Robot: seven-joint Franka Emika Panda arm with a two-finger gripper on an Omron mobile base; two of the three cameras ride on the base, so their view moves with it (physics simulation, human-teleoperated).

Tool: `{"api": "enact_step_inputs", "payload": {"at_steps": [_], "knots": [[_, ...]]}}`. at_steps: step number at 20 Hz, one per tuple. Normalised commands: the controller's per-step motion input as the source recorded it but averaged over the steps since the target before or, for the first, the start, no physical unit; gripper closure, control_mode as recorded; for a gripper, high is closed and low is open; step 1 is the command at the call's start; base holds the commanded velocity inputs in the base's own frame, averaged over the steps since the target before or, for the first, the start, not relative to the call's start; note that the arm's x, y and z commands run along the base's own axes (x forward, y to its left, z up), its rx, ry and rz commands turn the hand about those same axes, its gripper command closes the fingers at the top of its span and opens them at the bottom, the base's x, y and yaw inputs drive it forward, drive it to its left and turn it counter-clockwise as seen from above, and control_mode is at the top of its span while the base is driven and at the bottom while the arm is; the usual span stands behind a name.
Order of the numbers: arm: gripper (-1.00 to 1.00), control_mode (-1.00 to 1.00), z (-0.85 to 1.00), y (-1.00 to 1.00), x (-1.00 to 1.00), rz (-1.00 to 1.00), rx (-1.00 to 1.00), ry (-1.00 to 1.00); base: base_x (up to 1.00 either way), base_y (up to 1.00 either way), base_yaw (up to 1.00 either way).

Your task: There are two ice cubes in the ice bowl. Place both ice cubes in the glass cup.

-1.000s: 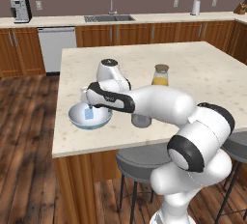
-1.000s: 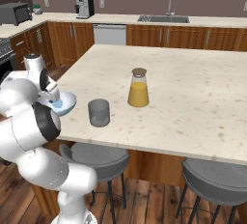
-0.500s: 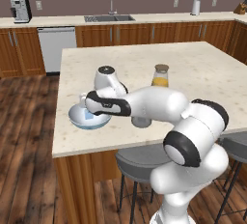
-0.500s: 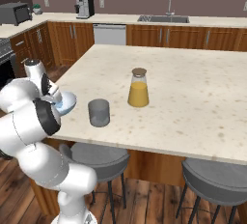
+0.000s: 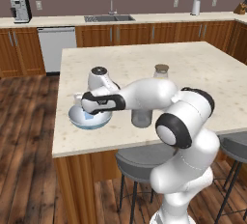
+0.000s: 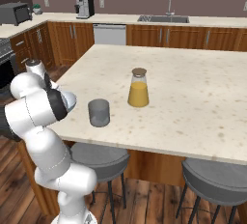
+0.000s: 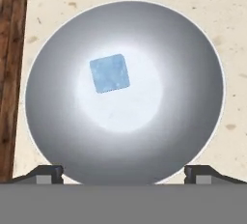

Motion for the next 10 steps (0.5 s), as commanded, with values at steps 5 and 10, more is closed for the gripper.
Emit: {"api": "enact_step_inputs", "payload": {"at_steps": [5, 10], "knots": [[-1.00, -1.00, -0.12, 0.17, 0.36, 0.00, -0.03, 0.01, 0.00, 0.00, 0.00], [-1.00, -1.00, -0.21, -0.01, 0.09, 0.05, -0.05, 0.00, 0.00, 0.00, 0.00]]}}
